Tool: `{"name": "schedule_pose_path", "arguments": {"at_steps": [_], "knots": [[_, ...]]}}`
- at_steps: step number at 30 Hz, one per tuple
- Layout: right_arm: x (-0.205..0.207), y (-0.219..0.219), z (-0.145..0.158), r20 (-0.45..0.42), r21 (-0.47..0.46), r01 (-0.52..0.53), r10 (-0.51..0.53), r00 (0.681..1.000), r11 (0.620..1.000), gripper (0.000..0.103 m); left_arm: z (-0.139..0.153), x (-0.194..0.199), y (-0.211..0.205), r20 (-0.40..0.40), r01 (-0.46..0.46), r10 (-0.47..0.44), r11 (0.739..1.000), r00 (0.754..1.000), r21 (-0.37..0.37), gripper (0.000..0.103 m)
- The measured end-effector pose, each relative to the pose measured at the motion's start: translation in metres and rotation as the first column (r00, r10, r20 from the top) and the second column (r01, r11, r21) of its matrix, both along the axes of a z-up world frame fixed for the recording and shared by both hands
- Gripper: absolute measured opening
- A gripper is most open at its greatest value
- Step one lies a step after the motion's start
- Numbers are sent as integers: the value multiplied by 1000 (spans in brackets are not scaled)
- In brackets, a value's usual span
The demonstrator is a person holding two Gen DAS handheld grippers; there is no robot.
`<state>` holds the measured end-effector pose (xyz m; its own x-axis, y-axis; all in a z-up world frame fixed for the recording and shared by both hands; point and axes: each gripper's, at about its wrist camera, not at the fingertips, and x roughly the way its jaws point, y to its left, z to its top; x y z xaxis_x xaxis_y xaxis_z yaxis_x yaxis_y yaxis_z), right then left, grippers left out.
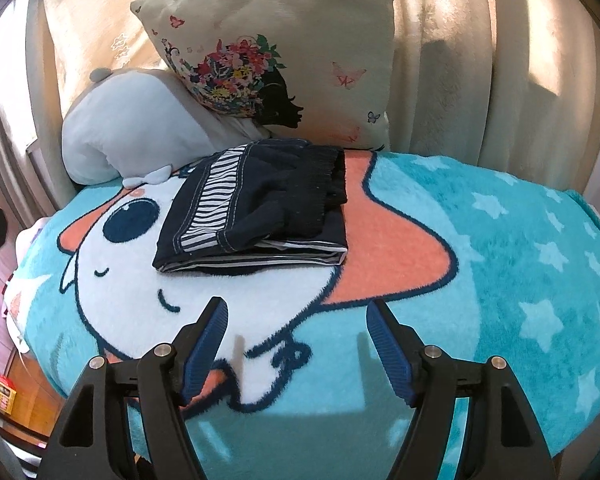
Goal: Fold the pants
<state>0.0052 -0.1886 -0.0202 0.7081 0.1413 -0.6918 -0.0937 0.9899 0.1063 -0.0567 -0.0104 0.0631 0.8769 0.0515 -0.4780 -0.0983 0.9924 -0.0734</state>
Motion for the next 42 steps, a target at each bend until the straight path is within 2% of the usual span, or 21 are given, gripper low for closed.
{"name": "schedule_pose_path", "arguments": {"at_steps": [6,15,24,30,34,42], "knots": [[0,5,-1,-13,-20,-7,7,1000,1000,77,-7,6,-1,-71,10,-10,1000,997,4,101],[6,-1,-9,-68,-75,22,-27,997,997,77,-26,19,-1,-190,70,-80,996,978,-63,101],[15,-1,-15,-81,-84,40,-47,996,996,78,-40,33,9,-244,83,-112,988,963,-128,101],[18,5,-22,-55,-70,38,-42,998,997,80,-45,37,18,-226,68,-99,988,969,-142,101],[24,15,-31,-86,-87,3,-11,996,996,80,-50,45,22,-249,76,-115,984,962,-164,101],[31,18,-31,-81,-92,1,-8,997,996,81,-63,57,20,-293,96,-150,977,944,-190,101]]}}
